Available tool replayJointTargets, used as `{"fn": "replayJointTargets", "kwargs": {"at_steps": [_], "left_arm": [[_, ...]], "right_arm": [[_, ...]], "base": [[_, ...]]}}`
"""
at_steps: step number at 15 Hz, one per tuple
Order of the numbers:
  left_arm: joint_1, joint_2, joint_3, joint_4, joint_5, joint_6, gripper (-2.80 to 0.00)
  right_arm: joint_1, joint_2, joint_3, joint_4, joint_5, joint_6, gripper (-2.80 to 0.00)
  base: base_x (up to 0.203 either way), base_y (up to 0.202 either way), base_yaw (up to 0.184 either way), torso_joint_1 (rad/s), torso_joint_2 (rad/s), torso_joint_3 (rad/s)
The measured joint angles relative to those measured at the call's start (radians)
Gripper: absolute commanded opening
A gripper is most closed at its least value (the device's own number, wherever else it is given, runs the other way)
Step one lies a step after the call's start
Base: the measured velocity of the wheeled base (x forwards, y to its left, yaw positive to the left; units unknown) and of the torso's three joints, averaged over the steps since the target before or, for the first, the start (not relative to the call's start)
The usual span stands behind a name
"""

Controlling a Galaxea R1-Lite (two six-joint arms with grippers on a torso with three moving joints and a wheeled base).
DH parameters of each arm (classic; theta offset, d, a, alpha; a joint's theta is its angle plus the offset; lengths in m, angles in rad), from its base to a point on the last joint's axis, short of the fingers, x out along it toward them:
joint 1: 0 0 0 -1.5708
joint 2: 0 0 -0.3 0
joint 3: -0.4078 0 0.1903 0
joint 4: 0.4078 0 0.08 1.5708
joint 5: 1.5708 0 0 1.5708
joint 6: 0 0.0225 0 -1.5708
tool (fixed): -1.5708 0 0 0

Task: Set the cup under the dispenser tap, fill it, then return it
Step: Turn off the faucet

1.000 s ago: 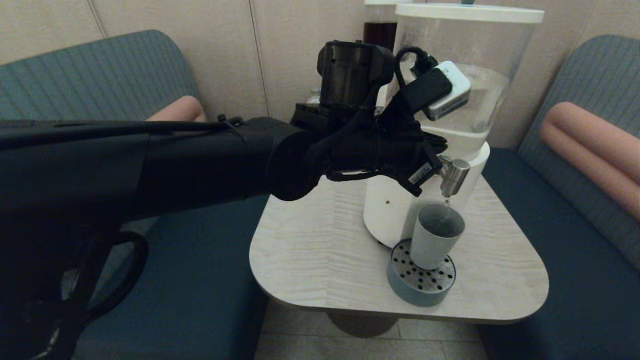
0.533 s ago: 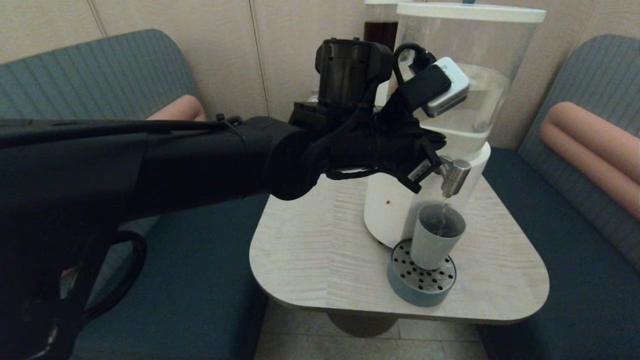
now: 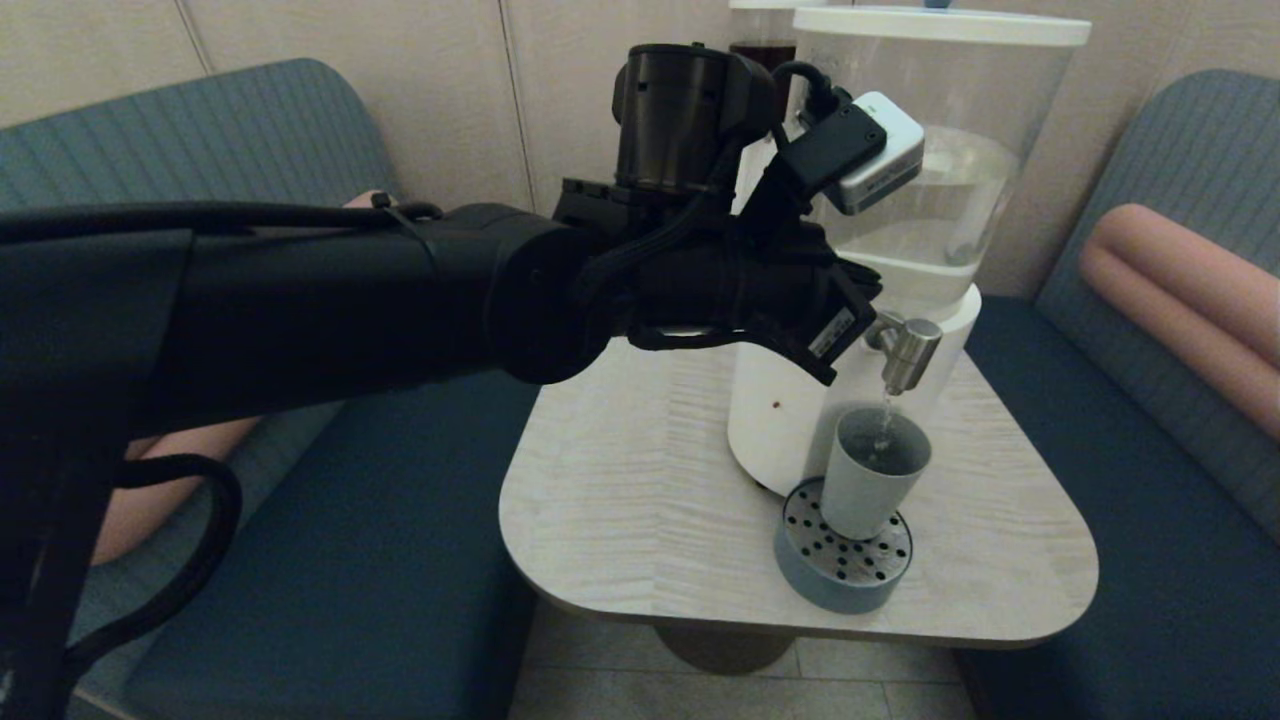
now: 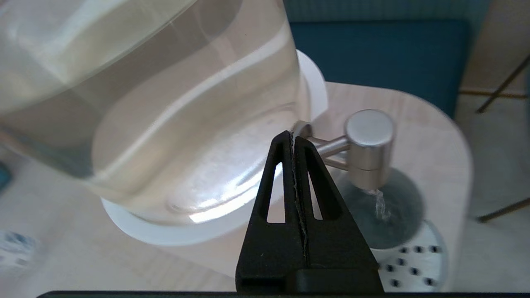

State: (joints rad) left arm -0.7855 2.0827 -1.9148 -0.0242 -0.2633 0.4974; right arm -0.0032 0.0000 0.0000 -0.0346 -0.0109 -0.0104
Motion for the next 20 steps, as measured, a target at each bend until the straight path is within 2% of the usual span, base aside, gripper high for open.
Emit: {"fn": "replayJointTargets", "kwargs": {"at_steps": [2, 8, 20], "left_arm": [[-0.001, -0.016, 0.021, 0.012, -0.002, -0.041, -2.80], [-0.003, -0.014, 0.045, 0.009, -0.022, -0.087, -2.80], [-0.003, 0.046, -0.015, -0.001, -0.034, -0.096, -2.80]], "right_arm": [[0.000, 0.000, 0.000, 0.000, 0.000, 0.000, -2.80], [0.000, 0.000, 0.000, 0.000, 0.000, 0.000, -2.80], [0.000, 0.000, 0.000, 0.000, 0.000, 0.000, -2.80]], "base": [[0.000, 0.000, 0.000, 0.000, 0.00, 0.000], [0.000, 0.000, 0.000, 0.000, 0.00, 0.000], [0.000, 0.000, 0.000, 0.000, 0.00, 0.000]]}}
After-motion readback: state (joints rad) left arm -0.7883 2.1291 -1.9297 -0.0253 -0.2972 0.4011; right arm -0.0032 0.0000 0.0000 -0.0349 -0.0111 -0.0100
